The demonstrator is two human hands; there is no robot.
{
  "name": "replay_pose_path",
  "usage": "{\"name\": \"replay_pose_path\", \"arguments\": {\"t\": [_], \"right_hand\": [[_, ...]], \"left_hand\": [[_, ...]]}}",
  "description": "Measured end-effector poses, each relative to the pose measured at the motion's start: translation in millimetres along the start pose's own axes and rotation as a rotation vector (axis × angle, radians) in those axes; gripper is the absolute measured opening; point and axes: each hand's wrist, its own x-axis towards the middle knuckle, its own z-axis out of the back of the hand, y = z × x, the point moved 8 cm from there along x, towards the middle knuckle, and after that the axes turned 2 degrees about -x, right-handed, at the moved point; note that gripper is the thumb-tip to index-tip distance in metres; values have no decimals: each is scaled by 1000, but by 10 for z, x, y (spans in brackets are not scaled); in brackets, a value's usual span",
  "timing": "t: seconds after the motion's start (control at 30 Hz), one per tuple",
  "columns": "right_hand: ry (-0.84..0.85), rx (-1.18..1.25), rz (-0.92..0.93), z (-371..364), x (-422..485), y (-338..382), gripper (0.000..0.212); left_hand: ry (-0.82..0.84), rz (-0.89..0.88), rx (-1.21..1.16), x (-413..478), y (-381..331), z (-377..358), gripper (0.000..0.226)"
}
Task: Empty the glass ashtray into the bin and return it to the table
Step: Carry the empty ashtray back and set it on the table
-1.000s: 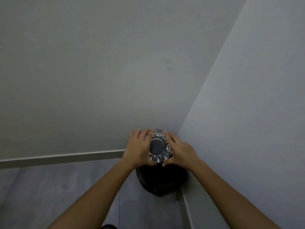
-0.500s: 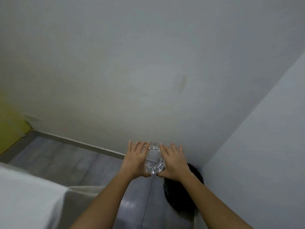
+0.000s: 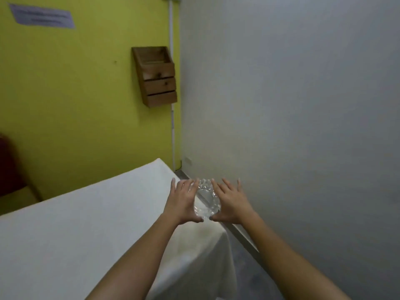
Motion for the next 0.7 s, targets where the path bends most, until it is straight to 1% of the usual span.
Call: {"name": "replay_pose_path", "arguments": {"t": [0.1,0.2,0.37,0.53,0.7], "right_hand": [[0,-3,157,49,471,844,118],[-22,25,276,19,822,1778,118],[7,74,408,-129,1165,3223,119],[75,102,514,-345,1351,4411,120],[165,148,547,-649,1324,5189,120]], "left_hand": [[13,160,42,-446,827,189,129],[39,285,61,-988,1644,347,130],[103,419,90,-1903,2802,465,132],[169,536,87,-2750,3675,440,129],[267,592,81,-3401,4191,311,130]]}}
